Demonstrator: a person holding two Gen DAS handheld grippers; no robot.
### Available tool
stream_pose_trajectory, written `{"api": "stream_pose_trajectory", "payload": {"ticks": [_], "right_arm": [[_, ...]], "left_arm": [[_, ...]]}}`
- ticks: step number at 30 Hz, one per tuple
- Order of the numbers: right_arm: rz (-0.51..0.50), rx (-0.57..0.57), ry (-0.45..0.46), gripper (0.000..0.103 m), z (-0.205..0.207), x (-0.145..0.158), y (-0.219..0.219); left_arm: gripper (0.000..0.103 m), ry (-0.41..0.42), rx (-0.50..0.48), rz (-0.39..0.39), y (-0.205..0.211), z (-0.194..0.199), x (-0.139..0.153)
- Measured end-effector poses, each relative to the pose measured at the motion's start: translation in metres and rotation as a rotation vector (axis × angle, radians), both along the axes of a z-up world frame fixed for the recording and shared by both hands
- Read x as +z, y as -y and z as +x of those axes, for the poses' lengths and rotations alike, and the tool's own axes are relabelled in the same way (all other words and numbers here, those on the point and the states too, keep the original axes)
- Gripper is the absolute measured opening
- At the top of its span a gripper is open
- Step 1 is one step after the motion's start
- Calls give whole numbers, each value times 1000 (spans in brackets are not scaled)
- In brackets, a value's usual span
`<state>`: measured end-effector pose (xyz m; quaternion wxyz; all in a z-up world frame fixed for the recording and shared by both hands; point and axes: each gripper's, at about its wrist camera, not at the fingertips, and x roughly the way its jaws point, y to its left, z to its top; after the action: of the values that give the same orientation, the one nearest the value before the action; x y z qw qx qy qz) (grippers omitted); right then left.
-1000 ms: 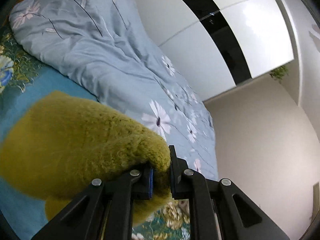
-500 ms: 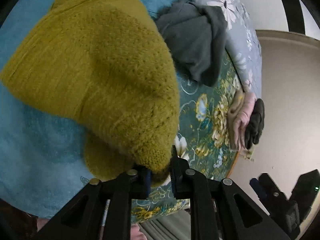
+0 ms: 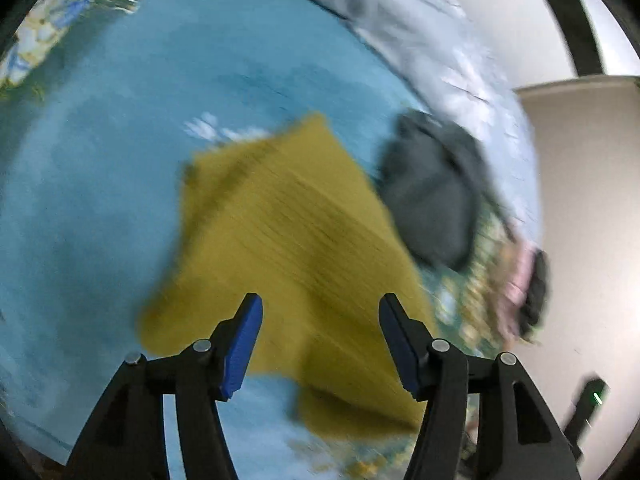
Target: Fold clothes
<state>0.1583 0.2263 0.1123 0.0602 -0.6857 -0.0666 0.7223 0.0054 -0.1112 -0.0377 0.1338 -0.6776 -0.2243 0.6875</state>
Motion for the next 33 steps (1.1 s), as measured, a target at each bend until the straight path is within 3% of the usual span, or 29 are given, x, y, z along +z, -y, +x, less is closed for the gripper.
{"api": "stream_pose_trajectory", "payload": {"ticks": [4,9,11,12,13,15,18,25,28,33], "right_arm": [[15,-13,18,103,-5,-2,0],[35,14,35,103,-9,0,5],[44,25,38,103,-12,1,7],[47,28,39,103,-13,1,8],[47,29,39,103,-14,1,9],[45,33,38,103,-16,1,11],[40,40,33,103,-19,1,18],[-22,19,17,103,-17,-5,33],[-135,-53,-16,103,-19,-3,36],[-285,-185,-17,103,-28,-16,47]], "left_arm": [[62,12,9,-87,5,-27,-34],[61,18,-59,-151,-8,-35,-60],[46,22,-84,-171,-10,-33,-64],[26,31,-95,-177,-11,-32,-65],[11,40,-105,-183,-11,-31,-67],[10,22,-97,-140,-8,-24,-63],[9,-69,-95,-75,-5,-5,-43],[9,-235,-207,56,-23,65,18],[9,-244,-280,139,-48,92,37],[9,-125,-333,250,-91,123,23]]}}
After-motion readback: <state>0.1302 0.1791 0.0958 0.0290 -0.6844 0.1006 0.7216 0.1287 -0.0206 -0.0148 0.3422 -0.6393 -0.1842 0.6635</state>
